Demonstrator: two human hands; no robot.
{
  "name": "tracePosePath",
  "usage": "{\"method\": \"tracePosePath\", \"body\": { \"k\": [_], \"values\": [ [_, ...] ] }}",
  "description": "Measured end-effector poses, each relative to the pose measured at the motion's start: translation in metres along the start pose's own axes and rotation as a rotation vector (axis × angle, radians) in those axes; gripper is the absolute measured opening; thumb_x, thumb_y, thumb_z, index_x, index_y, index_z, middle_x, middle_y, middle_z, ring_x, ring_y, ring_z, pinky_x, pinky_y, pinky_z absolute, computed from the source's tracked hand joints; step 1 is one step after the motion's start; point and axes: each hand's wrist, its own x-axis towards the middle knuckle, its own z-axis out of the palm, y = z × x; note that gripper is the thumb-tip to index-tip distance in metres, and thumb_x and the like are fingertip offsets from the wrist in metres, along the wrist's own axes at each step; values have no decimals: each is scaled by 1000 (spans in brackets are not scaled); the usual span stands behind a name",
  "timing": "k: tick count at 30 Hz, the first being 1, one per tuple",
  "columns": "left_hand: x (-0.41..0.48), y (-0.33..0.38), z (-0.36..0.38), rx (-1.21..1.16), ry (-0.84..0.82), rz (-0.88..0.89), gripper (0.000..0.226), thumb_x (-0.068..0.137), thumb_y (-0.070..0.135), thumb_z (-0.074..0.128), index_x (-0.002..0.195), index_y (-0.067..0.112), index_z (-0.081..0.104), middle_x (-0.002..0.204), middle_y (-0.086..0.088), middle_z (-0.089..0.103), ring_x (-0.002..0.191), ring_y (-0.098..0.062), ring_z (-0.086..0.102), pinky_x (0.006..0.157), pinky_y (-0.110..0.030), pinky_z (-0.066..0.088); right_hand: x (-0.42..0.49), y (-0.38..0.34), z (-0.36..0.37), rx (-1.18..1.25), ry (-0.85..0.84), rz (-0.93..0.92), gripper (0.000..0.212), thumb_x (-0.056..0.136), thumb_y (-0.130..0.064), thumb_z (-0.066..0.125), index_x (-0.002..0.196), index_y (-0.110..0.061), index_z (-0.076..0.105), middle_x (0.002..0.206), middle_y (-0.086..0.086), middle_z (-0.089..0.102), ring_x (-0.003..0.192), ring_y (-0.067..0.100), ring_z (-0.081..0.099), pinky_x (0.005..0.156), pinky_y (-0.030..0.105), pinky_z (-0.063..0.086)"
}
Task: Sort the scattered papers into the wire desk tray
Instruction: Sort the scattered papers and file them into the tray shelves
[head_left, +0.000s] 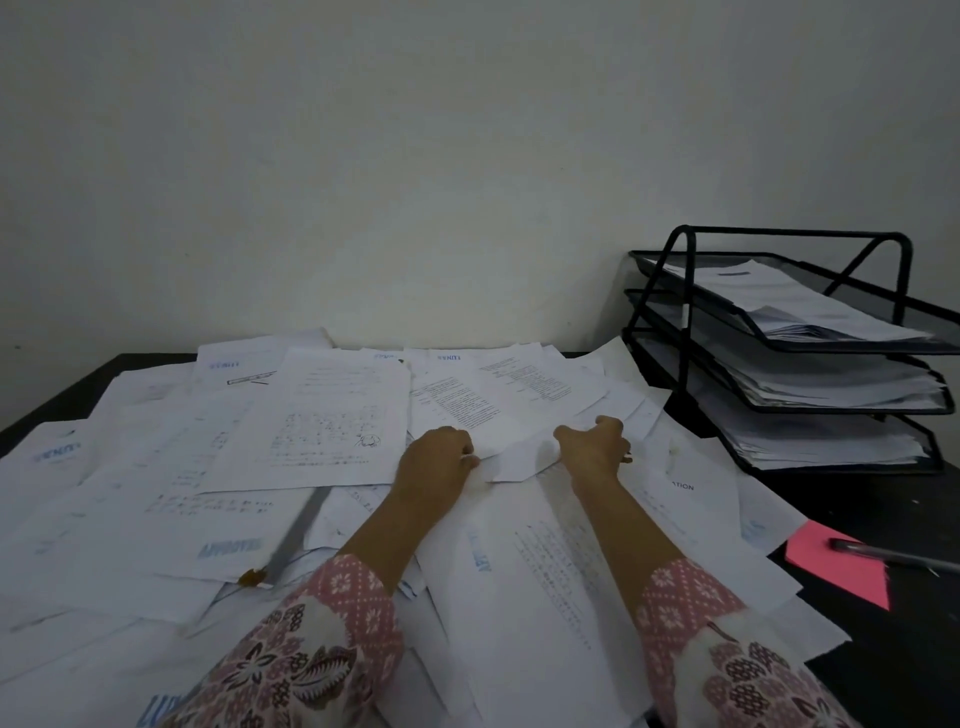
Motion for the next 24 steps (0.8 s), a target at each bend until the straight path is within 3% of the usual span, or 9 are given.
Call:
{"method": "tracePosePath", "body": {
  "k": [4, 8, 11, 14, 17, 19, 22, 24],
  "values": [
    [-1, 3, 2, 62, 70, 36, 23, 97, 23, 47, 98, 7, 63, 97, -6, 64, 88, -20, 58, 71, -26, 40, 10, 6, 3, 65, 27, 13, 66, 80, -7, 66, 136, 3, 32, 133, 20, 44, 112, 32, 53, 78, 29, 46],
    [-2, 6, 12, -63, 131, 135, 21, 96, 24, 49, 92, 7, 61, 87, -6, 63, 80, -23, 60, 69, -31, 44, 17, 12, 1, 210, 8, 34, 69, 84, -10, 63, 143, -1, 27, 129, 14, 49, 103, 27, 59, 80, 28, 47],
    [-3, 10, 17, -162, 54, 178, 30, 89, 41, 58, 96, 13, 62, 91, 3, 60, 82, -13, 57, 72, -24, 43, 18, 18, 1, 261, -10, 20, 58, 89, -9, 55, 142, -6, 31, 127, 11, 51, 93, 23, 62, 71, 24, 45],
    [0, 8, 14, -151, -48, 175, 46, 77, 54, 67, 104, 17, 60, 102, 8, 58, 91, -7, 55, 79, -20, 43, 17, 19, 2, 225, -14, -27, 51, 91, -9, 52, 139, -9, 35, 130, 9, 48, 102, 26, 62, 78, 28, 48],
    [4, 7, 9, -105, -100, 215, 36, 82, 45, 66, 101, 14, 63, 103, 2, 61, 95, -12, 56, 80, -22, 42, 15, 21, 3, 135, -25, -104, 49, 91, -10, 51, 139, -10, 38, 135, 8, 45, 110, 24, 58, 96, 38, 48],
    [6, 9, 7, -20, -105, 270, 28, 90, 37, 59, 97, 10, 64, 98, -2, 63, 91, -17, 57, 76, -26, 42, 12, 20, 3, 94, -34, -155, 48, 91, -9, 51, 138, -9, 39, 136, 8, 45, 113, 25, 56, 100, 42, 46],
    [6, 15, 7, 97, -37, 303, 28, 98, 28, 45, 88, 6, 58, 86, -8, 62, 77, -22, 57, 66, -30, 40, 9, 21, 0, 20, 0, -246, 45, 91, -8, 51, 135, -6, 42, 133, 11, 45, 112, 22, 52, 97, 32, 45],
    [7, 20, 6, 48, 54, 263, 28, 99, 27, 43, 88, 5, 56, 81, -9, 62, 71, -22, 57, 61, -29, 39, 8, 17, -3, -18, 62, -299, 42, 92, -13, 53, 132, -3, 44, 131, 13, 46, 108, 20, 51, 89, 25, 41]
  ]
}}
